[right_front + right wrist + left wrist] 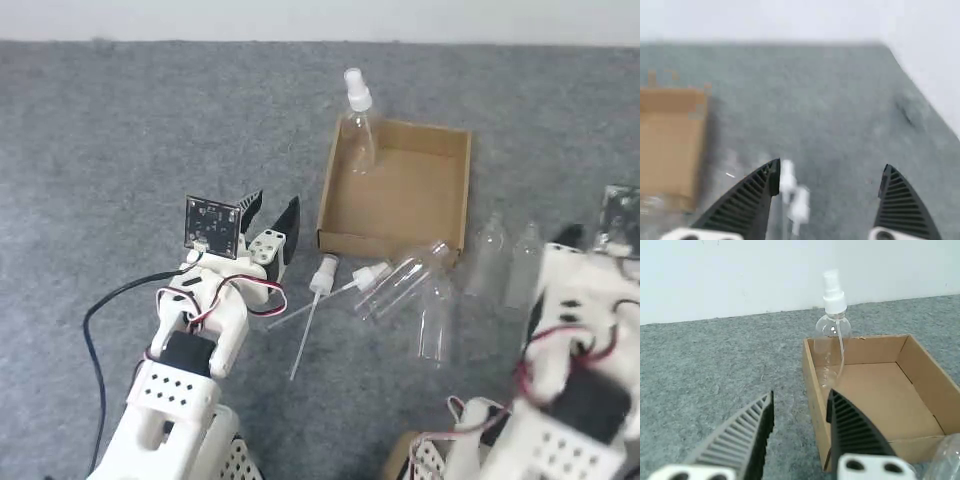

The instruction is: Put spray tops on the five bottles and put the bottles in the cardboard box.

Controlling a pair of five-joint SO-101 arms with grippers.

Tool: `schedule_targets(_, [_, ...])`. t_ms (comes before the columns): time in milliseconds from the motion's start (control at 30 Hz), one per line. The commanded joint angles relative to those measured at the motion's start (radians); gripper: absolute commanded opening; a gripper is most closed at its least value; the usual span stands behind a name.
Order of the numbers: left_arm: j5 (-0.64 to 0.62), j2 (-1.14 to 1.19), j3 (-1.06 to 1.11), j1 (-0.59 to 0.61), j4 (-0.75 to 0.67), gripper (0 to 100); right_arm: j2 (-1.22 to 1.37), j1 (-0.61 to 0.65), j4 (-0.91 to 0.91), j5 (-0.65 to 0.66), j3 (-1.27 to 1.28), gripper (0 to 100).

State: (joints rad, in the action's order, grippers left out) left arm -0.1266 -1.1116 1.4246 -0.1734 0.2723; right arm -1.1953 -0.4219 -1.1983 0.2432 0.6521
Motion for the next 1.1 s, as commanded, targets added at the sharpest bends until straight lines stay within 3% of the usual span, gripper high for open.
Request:
schedule_targets(0, [0.009,-0.025,-0.013,-0.003,-0.026,15,0.18,-0.119,0.11,0.058,0.049,26.3])
schedule_targets(433, [0.009,-0.025,-0.013,-0.003,-0.026,15,0.862,-0.14,0.268,0.002,0.046,26.3])
schedule_targets(600, [0.009,-0.025,-0.013,-0.003,-0.026,15,0.963,-0.151,0.354,-0.061,0.044,26.3])
schedule_targets(1067, [0.009,-0.025,-0.013,-0.003,-0.026,15,1.19,-0.199,0.404,-0.064,-0.071,26.2])
